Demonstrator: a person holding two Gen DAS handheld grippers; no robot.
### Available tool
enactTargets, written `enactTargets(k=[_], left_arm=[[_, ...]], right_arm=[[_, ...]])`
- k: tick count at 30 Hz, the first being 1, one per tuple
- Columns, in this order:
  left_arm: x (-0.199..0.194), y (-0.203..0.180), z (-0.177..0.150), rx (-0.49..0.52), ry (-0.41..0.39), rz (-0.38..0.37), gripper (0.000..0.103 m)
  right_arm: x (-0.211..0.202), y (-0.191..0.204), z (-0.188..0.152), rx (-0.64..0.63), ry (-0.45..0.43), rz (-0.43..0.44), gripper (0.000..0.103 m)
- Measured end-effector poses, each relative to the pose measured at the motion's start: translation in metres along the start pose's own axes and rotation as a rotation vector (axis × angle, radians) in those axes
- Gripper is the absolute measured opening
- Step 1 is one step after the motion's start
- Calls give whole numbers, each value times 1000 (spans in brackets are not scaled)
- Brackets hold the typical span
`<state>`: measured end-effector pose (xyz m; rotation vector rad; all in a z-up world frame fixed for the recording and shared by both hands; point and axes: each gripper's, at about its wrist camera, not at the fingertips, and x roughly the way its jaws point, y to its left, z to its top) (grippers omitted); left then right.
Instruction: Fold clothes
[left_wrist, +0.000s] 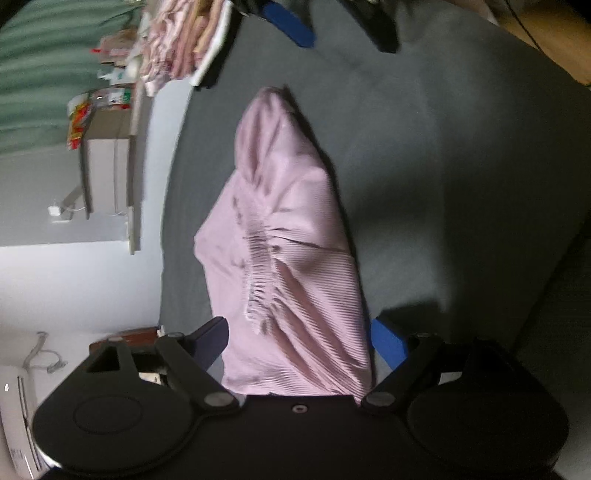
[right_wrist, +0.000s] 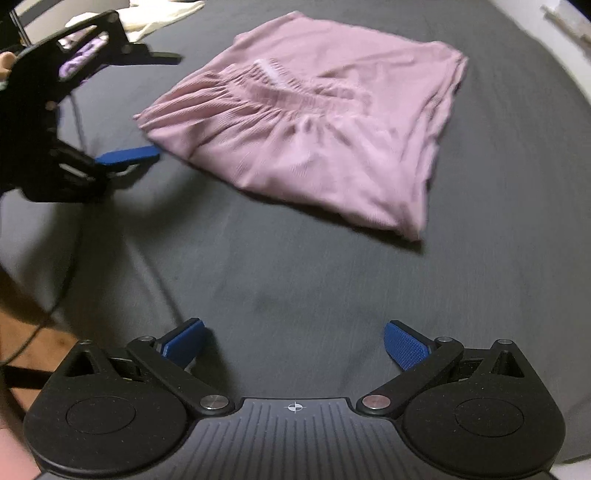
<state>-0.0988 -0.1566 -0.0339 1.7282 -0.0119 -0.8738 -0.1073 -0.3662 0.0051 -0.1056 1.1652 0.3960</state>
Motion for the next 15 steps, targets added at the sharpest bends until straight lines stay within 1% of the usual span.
enactTargets(k=[2,3,5,7,8,9,12,14,15], left_arm=[[3,0,1,9,-2,0,84],[4,0,2,9,-2,-1,83],[7,2,4,12,-4,-6,76],[12,-1,5,31,1,-8,59],[14,-3,6,46,3,-4,57],[15,-5,7,62,5,4,54],[19,-9,10,93,7,28,52],[19,-12,12,126,4,51,52],[19,-16,12,154,-2,73,57]], right_arm=[[-3,5,0,-44,-41,-22,103],[-6,11,0,-90,-71,-57,103],[-13,23,1,-203,-142,-128,103],[-19,34,0,-315,-209,-180,103],[-22,40,-1,-371,-242,-206,103],[-23,46,-2,-418,-255,-221,103],[-24,61,-5,-561,-294,-266,103],[-21,70,-9,-614,-296,-281,103],[-19,75,-11,-640,-297,-288,103]])
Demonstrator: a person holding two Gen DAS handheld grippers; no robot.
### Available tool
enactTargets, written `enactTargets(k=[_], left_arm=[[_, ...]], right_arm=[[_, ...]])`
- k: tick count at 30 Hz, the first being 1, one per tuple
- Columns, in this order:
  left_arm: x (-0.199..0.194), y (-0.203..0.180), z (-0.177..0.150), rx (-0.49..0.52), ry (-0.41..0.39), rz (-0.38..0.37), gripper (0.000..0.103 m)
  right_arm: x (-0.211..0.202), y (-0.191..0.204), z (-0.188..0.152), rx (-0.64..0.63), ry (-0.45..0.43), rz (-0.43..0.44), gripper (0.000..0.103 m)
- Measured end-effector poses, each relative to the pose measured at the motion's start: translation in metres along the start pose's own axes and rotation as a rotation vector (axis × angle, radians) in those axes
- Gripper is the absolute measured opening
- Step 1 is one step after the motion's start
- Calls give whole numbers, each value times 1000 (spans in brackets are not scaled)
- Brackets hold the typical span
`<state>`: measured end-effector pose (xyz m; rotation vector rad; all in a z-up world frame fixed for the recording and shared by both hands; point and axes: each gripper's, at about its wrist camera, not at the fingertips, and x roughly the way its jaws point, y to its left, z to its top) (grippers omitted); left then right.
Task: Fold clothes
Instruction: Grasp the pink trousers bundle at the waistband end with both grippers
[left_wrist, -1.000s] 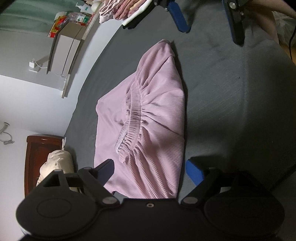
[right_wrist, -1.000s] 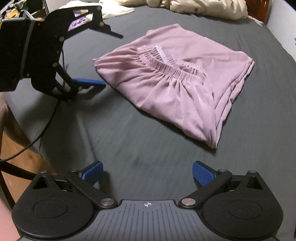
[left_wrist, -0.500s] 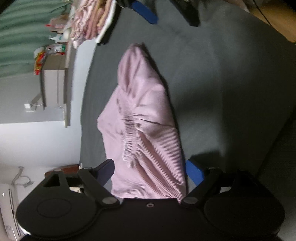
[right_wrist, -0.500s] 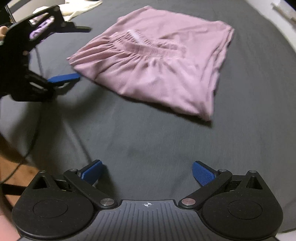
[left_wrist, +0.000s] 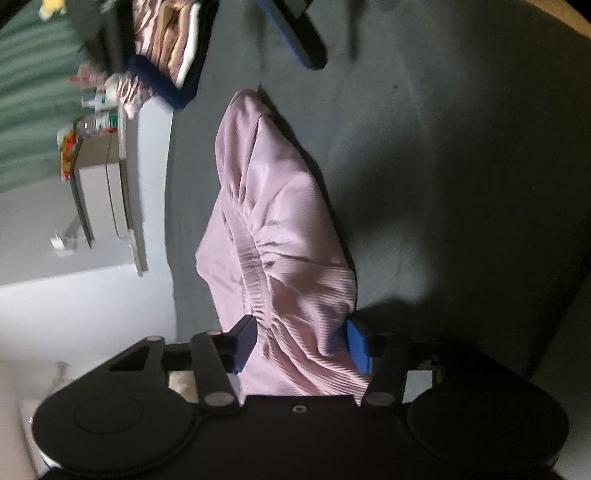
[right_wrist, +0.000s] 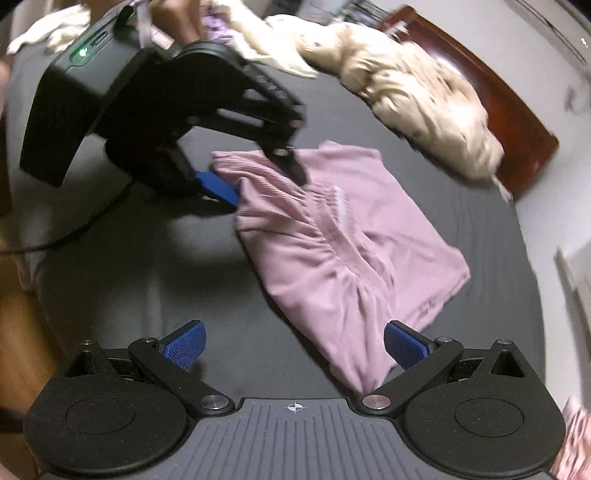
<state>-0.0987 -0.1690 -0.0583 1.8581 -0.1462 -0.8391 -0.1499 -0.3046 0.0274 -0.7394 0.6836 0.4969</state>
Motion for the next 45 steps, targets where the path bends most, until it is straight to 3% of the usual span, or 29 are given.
enactTargets(k=[3,8,16,20,27,31,38,45], left_arm=[[-7,-7,1,56,-21,28,60],[-12,-5,-7,44,-1,-50,56],[-7,1,-11,4,10,-208,15],[-7,5,-15,-34,14,-225,15],[-6,40,-26,-224,15,-255,14],[-4,55,-30,-264,11,-255,13],[-1,77,-41,-414,3,-290,13],[-3,83,-47,-500,2,-302,13]], right_arm=[[5,12,3,-47,-3,-9,103],[9,11,1,-13,7,8,103],[13,8,11,36,-9,-10,103],[14,12,15,-8,-26,-31,103],[29,28,31,-115,-99,-123,103],[49,38,47,-102,-131,-214,103],[78,38,73,-2,-143,-260,102],[101,29,68,-22,-119,-351,102]])
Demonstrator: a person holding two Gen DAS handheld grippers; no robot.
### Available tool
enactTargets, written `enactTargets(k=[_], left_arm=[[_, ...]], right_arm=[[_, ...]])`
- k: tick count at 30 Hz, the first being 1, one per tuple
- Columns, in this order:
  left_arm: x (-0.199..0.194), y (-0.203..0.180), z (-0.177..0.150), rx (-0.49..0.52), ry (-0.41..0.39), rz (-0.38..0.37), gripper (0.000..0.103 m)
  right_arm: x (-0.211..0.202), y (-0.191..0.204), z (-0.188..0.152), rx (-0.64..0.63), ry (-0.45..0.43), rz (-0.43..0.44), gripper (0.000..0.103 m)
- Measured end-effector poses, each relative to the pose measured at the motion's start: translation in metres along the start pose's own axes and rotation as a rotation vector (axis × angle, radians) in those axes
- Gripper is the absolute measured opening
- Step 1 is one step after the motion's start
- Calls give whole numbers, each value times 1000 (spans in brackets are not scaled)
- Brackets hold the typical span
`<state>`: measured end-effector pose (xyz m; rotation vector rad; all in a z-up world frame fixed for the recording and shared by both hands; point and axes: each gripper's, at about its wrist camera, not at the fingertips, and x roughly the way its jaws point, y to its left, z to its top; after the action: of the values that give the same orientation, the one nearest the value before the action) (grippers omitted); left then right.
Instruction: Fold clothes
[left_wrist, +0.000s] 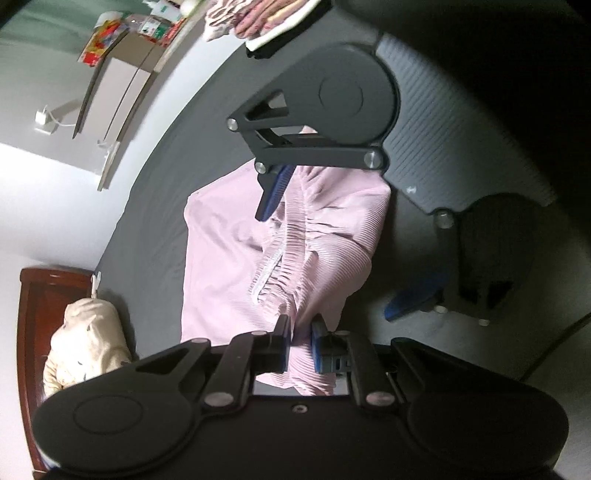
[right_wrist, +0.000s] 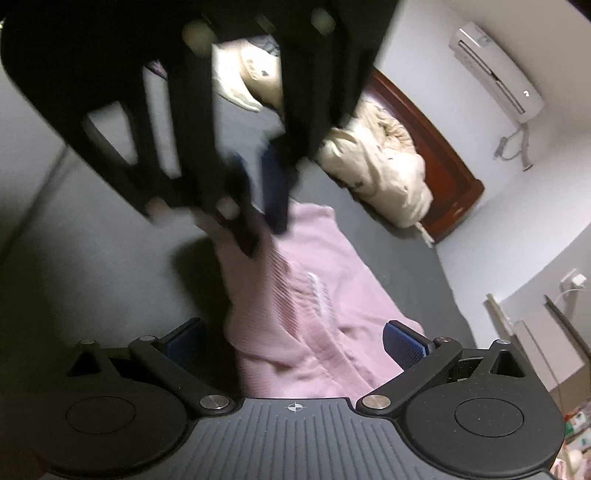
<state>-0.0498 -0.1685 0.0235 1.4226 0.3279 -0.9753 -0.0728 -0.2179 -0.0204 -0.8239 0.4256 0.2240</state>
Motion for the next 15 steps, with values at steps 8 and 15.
enactTargets(k=[8,15], left_arm=[[-5,5,-2,-42,3,-11,13],[-9,-9,0,-86,4,-19,14]], right_arm=[[13,-27,-44,-204,36,-135,92],[28,-37,-53,-282,54,-97,47]])
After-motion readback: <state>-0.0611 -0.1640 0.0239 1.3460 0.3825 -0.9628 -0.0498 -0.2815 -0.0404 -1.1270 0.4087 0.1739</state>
